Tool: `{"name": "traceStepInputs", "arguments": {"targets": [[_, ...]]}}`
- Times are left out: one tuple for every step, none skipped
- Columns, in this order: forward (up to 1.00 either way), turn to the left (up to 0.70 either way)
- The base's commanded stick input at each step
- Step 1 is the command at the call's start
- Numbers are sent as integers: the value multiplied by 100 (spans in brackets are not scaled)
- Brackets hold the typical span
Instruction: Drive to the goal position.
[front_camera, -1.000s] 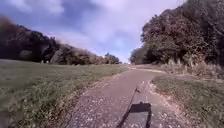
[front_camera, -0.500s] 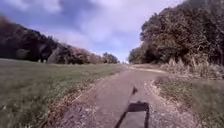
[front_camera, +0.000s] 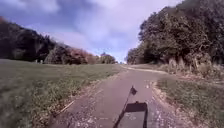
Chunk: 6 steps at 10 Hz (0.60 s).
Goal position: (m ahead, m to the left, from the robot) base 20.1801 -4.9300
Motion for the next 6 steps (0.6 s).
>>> {"name": "traceStepInputs", "arguments": {"targets": [[70, -13], [70, -13], [70, -13], [70, -14], [70, -13], [70, -13]]}}
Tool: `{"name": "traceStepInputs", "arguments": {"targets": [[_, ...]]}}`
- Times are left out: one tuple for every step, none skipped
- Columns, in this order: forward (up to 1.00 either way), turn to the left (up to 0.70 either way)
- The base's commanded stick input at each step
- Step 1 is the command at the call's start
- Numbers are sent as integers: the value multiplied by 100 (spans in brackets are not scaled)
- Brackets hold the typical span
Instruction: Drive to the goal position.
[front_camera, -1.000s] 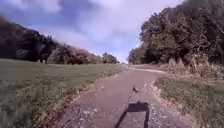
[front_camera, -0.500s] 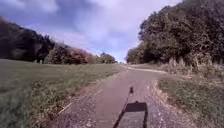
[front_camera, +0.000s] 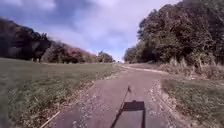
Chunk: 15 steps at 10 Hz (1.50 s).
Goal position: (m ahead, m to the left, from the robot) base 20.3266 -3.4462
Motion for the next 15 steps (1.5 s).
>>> {"name": "traceStepInputs", "arguments": {"targets": [[70, -13], [70, -13], [70, -13], [70, -13], [70, -13], [70, -13], [70, -13], [70, -13], [70, -13], [70, -13], [70, -13], [70, -13], [70, -13], [70, -13], [70, -13]]}}
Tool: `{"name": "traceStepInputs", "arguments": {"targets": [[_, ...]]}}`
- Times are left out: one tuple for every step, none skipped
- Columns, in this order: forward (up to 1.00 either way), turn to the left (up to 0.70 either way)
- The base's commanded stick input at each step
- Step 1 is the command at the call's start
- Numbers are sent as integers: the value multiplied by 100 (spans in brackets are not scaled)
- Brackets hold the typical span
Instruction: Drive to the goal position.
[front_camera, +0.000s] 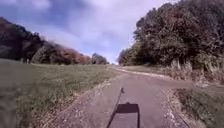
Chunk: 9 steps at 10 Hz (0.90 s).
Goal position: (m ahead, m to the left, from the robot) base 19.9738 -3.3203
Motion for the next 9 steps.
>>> {"name": "traceStepInputs", "arguments": {"targets": [[70, -13], [70, -13], [70, -13], [70, -13], [70, -13], [70, -13], [70, -13], [70, -13], [70, -13]]}}
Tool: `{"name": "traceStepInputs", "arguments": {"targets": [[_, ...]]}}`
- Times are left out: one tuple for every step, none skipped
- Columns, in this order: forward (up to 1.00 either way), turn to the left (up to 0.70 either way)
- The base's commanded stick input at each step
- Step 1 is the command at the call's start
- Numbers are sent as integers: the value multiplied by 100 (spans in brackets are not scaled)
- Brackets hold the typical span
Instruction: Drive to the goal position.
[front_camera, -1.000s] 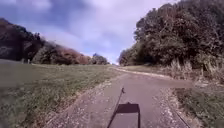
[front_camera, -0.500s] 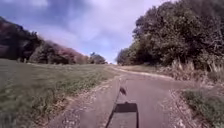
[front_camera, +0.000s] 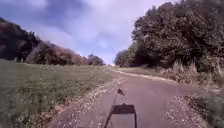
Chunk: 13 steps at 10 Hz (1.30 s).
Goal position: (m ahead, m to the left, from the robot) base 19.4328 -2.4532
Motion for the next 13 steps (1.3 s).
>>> {"name": "traceStepInputs", "arguments": {"targets": [[70, -13], [70, -13], [70, -13], [70, -13], [70, -13], [70, -13], [70, -13], [70, -13], [70, -13], [70, -13], [70, -13], [70, -13], [70, -13]]}}
